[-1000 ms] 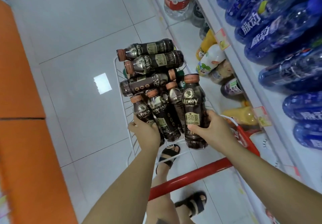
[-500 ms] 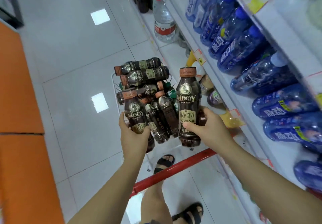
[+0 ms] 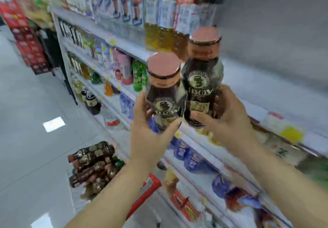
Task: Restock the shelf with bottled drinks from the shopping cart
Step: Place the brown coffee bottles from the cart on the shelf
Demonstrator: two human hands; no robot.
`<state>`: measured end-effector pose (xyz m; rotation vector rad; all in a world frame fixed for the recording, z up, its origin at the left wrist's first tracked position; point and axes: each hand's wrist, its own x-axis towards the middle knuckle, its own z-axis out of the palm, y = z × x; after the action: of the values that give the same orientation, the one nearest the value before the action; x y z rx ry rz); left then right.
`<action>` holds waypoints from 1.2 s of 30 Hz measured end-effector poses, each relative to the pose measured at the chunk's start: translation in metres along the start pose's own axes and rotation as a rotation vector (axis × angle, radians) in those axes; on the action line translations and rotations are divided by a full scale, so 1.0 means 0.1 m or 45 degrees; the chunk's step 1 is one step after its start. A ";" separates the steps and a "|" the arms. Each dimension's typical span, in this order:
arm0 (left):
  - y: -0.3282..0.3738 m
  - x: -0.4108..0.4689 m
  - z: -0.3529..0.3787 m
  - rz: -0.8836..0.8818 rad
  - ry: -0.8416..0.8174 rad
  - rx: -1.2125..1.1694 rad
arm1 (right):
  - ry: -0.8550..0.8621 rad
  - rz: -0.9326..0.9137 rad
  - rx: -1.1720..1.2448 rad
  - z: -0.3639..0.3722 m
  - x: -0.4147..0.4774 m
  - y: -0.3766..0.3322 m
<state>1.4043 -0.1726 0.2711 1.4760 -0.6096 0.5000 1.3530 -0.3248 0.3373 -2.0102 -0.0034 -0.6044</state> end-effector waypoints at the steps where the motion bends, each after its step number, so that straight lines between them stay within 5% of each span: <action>1: 0.16 0.05 0.14 0.081 -0.034 -0.038 | 0.064 -0.056 -0.029 -0.23 -0.06 -0.12; 11: 1.19 0.04 1.60 0.373 -0.361 -0.289 | 0.554 -0.201 -0.386 -2.08 -0.87 -0.50; 23: 1.63 -0.14 2.93 0.253 -1.066 -0.221 | 0.863 0.304 -0.629 -3.35 -1.39 0.13; 31: 1.83 -0.13 3.91 0.015 -0.965 -0.225 | 1.012 0.512 -0.294 -3.80 -1.13 0.53; 36: 1.86 -0.11 4.34 0.063 -0.882 -0.083 | 0.992 0.504 -0.437 -3.90 -1.02 0.61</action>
<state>1.2439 -0.5966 0.4031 1.5670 -1.1920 -0.0145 1.1178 -0.6535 0.3928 -1.8854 0.9963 -1.1362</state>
